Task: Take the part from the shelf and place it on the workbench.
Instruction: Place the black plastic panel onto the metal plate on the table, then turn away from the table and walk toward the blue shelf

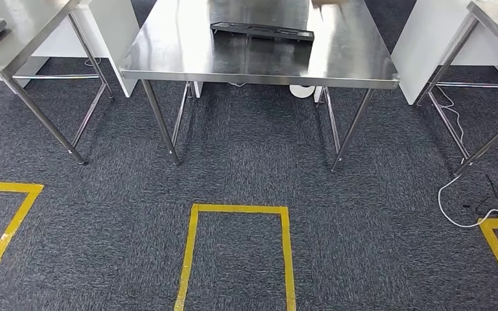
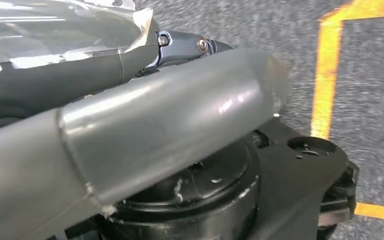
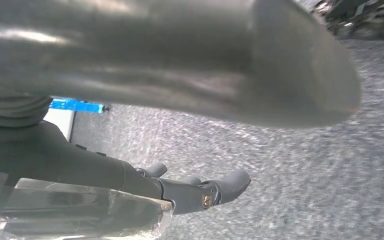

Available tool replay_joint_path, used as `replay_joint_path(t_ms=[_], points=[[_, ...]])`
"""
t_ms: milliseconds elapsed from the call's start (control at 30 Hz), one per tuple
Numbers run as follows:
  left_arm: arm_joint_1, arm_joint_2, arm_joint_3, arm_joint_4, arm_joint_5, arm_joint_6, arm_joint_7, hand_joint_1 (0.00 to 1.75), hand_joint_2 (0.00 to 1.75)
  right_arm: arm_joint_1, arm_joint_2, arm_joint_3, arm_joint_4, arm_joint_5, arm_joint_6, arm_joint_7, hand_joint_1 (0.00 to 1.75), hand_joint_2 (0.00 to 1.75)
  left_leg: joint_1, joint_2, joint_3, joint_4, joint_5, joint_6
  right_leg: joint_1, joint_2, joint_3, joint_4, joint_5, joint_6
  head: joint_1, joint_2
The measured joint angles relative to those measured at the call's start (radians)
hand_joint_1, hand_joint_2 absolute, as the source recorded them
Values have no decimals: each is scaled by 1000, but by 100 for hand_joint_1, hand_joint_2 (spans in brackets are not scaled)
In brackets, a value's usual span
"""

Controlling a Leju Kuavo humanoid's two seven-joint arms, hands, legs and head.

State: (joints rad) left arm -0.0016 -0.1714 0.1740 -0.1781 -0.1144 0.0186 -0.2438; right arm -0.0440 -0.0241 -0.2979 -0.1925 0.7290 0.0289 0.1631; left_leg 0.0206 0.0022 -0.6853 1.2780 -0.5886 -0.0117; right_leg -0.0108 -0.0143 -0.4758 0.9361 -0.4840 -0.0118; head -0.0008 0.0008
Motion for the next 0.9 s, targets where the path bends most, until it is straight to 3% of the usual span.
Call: replay_joint_path(t_ms=[67,100,167,200,233,300,333,367,433,467,500,533,567,633,700,733,800,833,900], points=[[0,-9,0,0,0,7,0,0,0,0,-4,0,0,2,2,1,0,0,2,0,50,-6,53,-1,2,-1,-38,17,18,6,0,0],[-1,-13,0,0,0,8,0,0,0,0,-6,0,0,2,3,1,0,0,3,-1,102,-60,71,1,1,-1,-56,29,25,10,-1,0],[-1,-20,0,0,0,10,0,0,0,1,-9,0,0,4,5,2,0,0,2,-3,208,-201,58,7,5,-1,-85,54,37,21,0,0],[-1,-23,0,0,0,10,0,0,0,2,-10,0,0,5,7,2,0,0,0,-5,241,-253,41,10,6,-2,-97,62,44,29,0,0],[-1,-25,0,0,0,11,0,0,0,2,-10,0,0,6,8,2,0,0,-4,-5,251,-279,31,14,6,-3,-106,66,52,36,0,0],[0,-30,0,1,0,11,0,0,0,3,-11,0,1,7,9,2,0,0,-8,-2,232,-291,42,33,6,-2,-121,73,60,51,0,0],[1,-31,0,1,0,12,0,0,0,4,-12,0,1,7,10,2,0,0,-8,1,218,-295,55,46,5,0,-131,89,41,51,3,0],[2,-33,0,2,0,12,0,0,0,5,-13,0,2,8,10,3,0,0,-8,4,203,-299,70,58,4,3,-145,121,5,47,6,0],[2,-34,0,2,0,11,0,0,0,7,-13,0,2,11,10,3,0,0,-10,8,171,-298,97,69,-1,7,-173,228,-90,36,11,0],[3,-35,0,2,0,12,0,0,0,9,-13,0,2,14,10,3,0,0,-11,9,153,-298,111,69,-2,8,-181,286,-119,38,12,0],[3,-36,0,2,0,13,0,0,0,9,-14,0,2,15,11,3,0,0,-11,11,134,-297,126,67,-4,9,-178,328,-127,46,12,0],[3,-36,0,3,0,15,0,0,0,9,-14,0,2,16,11,3,0,0,-10,13,114,-296,141,64,-6,9,-163,346,-114,59,12,0],[3,-37,0,3,0,18,0,0,0,9,-14,0,2,17,12,3,0,0,-10,14,96,-295,155,61,-10,9,-130,327,-89,73,12,0],[2,-39,-1,4,-4,23,0,0,0,8,-16,0,2,17,12,3,0,0,-11,15,68,-292,182,50,-16,10,-15,196,-59,88,12,0],[2,-42,-3,5,-10,27,1,0,0,5,-17,0,2,16,12,3,0,0,-15,15,54,-285,205,36,-14,12,89,42,-81,78,12,0],[1,-42,-5,6,-14,28,3,0,0,5,-18,0,2,15,12,3,0,0,-16,16,50,-284,215,30,-9,13,111,1,-93,70,11,0],[1,-42,-11,8,-24,30,16,0,0,7,-17,-1,2,14,13,4,0,0,-11,16,43,-282,227,17,-12,11,100,-6,-90,50,9,0],[-1,-41,-15,9,-29,31,28,0,0,8,-16,-2,3,13,13,5,0,0,-8,14,37,-269,205,12,-14,9,92,-3,-81,38,9,0],[-6,-39,-24,11,-38,34,52,0,0,10,-16,-4,3,12,13,6,0,0,-3,9,18,-192,105,6,-17,2,70,-1,-57,14,4,0]])
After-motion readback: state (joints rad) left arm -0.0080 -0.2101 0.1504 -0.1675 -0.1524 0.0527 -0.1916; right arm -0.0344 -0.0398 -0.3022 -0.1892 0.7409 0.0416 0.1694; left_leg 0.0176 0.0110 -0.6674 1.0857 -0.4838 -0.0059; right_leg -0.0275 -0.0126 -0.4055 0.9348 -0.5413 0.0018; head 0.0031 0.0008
